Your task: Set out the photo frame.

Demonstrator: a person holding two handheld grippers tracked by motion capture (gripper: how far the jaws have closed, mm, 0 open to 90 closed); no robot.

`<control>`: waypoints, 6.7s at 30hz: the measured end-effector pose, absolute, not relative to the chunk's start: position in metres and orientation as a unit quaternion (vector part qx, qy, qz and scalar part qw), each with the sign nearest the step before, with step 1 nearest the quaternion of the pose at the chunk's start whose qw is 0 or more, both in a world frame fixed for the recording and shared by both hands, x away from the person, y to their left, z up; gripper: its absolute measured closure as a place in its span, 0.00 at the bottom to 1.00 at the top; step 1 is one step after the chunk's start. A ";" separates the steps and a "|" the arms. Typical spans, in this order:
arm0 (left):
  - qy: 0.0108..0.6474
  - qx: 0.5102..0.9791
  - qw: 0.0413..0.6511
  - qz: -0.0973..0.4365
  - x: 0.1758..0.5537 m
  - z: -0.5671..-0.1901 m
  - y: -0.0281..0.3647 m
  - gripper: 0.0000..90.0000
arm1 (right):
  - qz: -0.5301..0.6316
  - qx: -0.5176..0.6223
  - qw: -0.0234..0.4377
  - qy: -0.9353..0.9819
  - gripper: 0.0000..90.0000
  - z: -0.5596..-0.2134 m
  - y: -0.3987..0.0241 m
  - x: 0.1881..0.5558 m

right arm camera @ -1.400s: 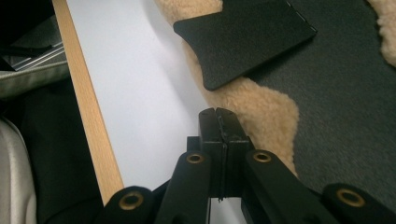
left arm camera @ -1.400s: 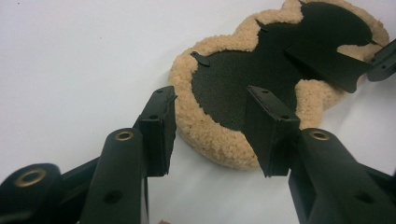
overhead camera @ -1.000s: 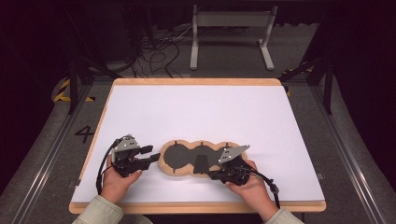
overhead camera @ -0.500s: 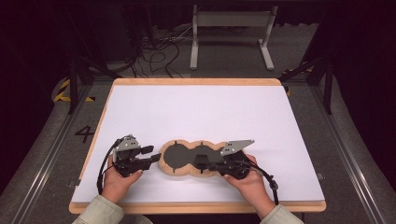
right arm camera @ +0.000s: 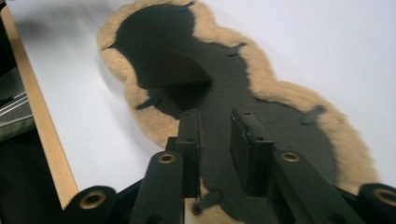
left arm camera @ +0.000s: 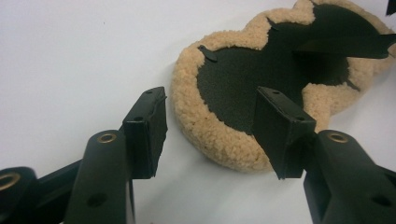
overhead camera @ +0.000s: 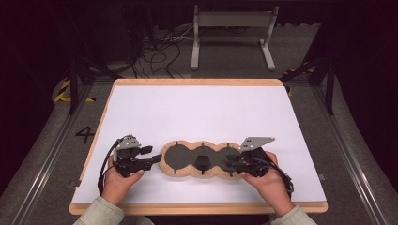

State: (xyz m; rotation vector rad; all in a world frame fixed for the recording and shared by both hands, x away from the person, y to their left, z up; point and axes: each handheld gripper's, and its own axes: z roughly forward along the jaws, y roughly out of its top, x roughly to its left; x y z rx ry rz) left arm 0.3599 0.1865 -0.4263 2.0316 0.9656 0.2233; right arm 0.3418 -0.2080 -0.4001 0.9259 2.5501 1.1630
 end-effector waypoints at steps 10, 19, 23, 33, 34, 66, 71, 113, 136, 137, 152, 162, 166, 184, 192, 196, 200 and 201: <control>0.398 0.822 0.402 0.067 0.361 -0.426 0.181 0.47 | 0.366 0.353 0.105 0.855 0.57 -0.394 -0.237 0.345; 0.403 0.827 0.389 0.045 0.361 -0.427 0.178 0.43 | 0.353 0.380 0.087 0.850 0.40 -0.396 -0.251 0.350; 0.403 0.828 0.388 0.038 0.362 -0.427 0.179 0.40 | 0.346 0.385 0.077 0.852 0.35 -0.399 -0.252 0.350; 0.400 0.841 0.363 0.001 0.364 -0.435 0.175 0.29 | 0.319 0.398 0.046 0.859 0.25 -0.415 -0.256 0.350; 0.404 0.841 0.360 -0.003 0.365 -0.436 0.175 0.29 | 0.315 0.398 0.041 0.861 0.24 -0.418 -0.255 0.351; 0.390 0.856 0.339 -0.016 0.366 -0.453 0.146 0.10 | 0.258 0.371 0.018 0.892 0.17 -0.435 -0.240 0.353; 0.394 0.852 0.346 -0.017 0.367 -0.453 0.148 0.12 | 0.246 0.379 0.005 0.892 0.15 -0.434 -0.238 0.351; 0.442 0.798 0.400 0.093 0.360 -0.430 0.163 0.73 | 0.344 0.451 0.112 0.816 0.75 -0.402 -0.258 0.345; 0.399 0.815 0.399 0.137 0.350 -0.426 0.157 0.76 | 0.327 0.424 0.189 0.823 0.78 -0.406 -0.258 0.339; 0.394 0.818 0.396 0.137 0.349 -0.426 0.157 0.76 | 0.326 0.423 0.189 0.824 0.78 -0.407 -0.257 0.337; 0.357 0.830 0.408 0.132 0.344 -0.417 0.173 0.82 | 0.334 0.381 0.215 0.835 0.79 -0.403 -0.262 0.325; 0.368 0.818 0.407 0.173 0.346 -0.410 0.188 1.00 | 0.330 0.362 0.210 0.846 1.00 -0.398 -0.264 0.318; 0.370 0.813 0.411 0.183 0.351 -0.411 0.187 1.00 | 0.332 0.358 0.203 0.849 1.00 -0.400 -0.262 0.318; 0.379 0.814 0.408 0.166 0.377 -0.429 0.164 1.00 | 0.324 0.367 0.170 0.855 1.00 -0.419 -0.254 0.328; 0.377 0.813 0.415 0.154 0.377 -0.430 0.166 1.00 | 0.327 0.371 0.164 0.853 1.00 -0.422 -0.248 0.335; 0.374 0.815 0.417 0.148 0.376 -0.429 0.167 1.00 | 0.331 0.377 0.168 0.848 1.00 -0.422 -0.249 0.338; 0.363 0.821 0.415 0.147 0.375 -0.428 0.167 1.00 | 0.331 0.384 0.167 0.845 1.00 -0.422 -0.250 0.341; 0.360 0.823 0.415 0.145 0.374 -0.428 0.168 1.00 | 0.329 0.385 0.170 0.845 1.00 -0.422 -0.250 0.342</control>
